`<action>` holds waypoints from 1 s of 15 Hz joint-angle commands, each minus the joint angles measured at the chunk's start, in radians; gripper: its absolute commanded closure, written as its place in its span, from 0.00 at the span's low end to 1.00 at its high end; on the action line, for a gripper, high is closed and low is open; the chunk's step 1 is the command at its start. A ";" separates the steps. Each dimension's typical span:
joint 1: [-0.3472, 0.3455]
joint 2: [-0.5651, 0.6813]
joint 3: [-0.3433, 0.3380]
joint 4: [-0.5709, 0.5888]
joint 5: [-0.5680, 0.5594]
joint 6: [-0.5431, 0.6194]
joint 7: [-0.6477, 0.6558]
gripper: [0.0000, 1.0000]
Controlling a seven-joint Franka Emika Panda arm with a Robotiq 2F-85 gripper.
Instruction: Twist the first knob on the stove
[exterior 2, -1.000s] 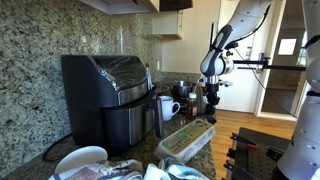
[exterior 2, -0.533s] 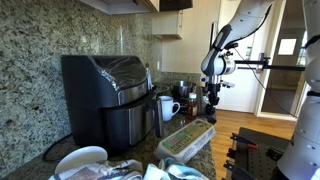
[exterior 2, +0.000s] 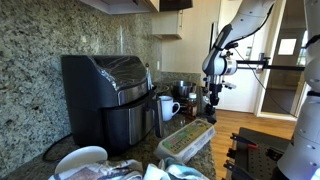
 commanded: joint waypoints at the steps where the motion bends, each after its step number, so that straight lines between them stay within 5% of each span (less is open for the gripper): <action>1: 0.021 0.059 0.055 -0.063 0.078 0.069 0.053 0.93; 15: 0.010 0.045 0.063 -0.070 0.175 0.106 0.055 0.93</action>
